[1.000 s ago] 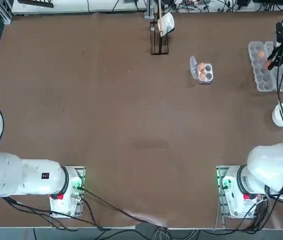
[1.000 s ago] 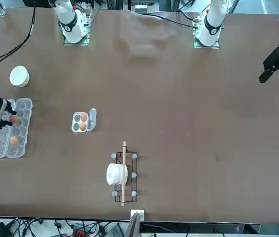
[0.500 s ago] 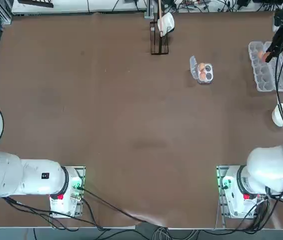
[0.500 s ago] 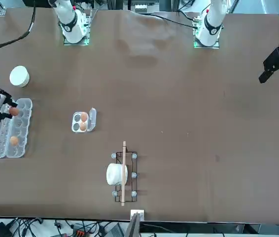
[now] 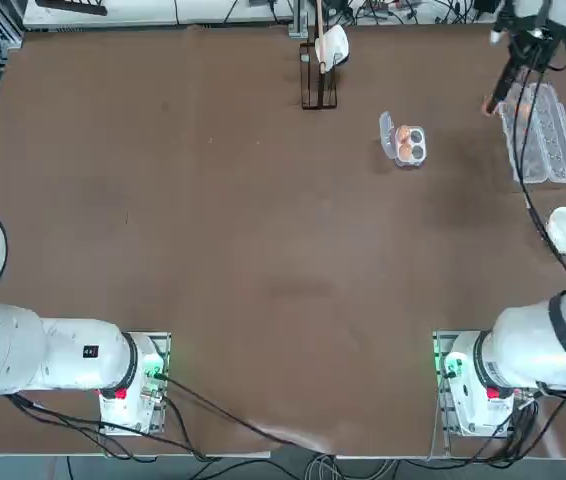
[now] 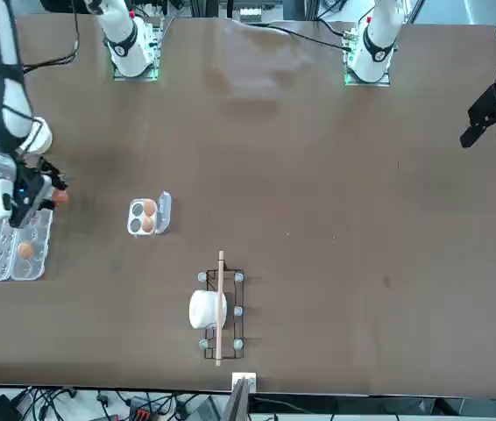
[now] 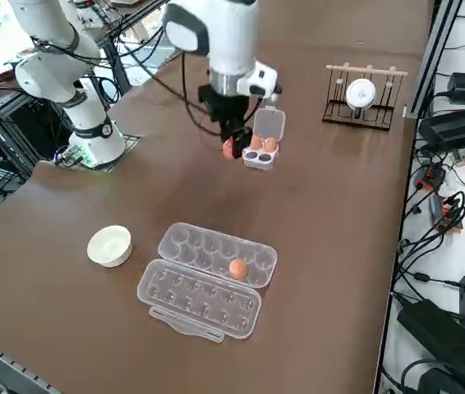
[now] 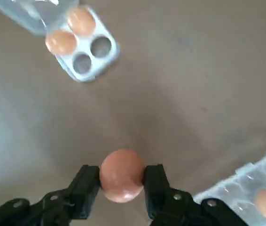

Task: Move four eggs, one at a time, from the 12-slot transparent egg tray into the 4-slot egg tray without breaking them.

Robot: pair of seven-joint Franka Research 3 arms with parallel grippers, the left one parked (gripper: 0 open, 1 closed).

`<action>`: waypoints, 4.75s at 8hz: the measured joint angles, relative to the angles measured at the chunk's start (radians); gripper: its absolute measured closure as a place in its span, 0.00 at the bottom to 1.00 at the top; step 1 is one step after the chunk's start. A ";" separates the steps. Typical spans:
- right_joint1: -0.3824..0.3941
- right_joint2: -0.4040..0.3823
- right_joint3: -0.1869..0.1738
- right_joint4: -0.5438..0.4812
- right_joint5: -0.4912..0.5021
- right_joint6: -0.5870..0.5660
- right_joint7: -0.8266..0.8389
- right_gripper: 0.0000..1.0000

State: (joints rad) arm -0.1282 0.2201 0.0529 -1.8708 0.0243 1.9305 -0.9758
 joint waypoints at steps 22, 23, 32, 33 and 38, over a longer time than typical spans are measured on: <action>0.274 0.064 -0.024 -0.325 0.024 0.544 0.508 0.45; 0.272 0.069 -0.026 -0.325 0.024 0.544 0.508 0.44; 0.158 -0.034 -0.035 -0.241 0.024 0.367 0.415 0.00; 0.105 -0.040 -0.037 -0.204 0.024 0.318 0.344 0.00; -0.120 0.026 -0.042 -0.076 0.021 0.270 -0.159 0.00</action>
State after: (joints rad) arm -0.2482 0.2464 0.0104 -1.9469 0.0450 2.2010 -1.1351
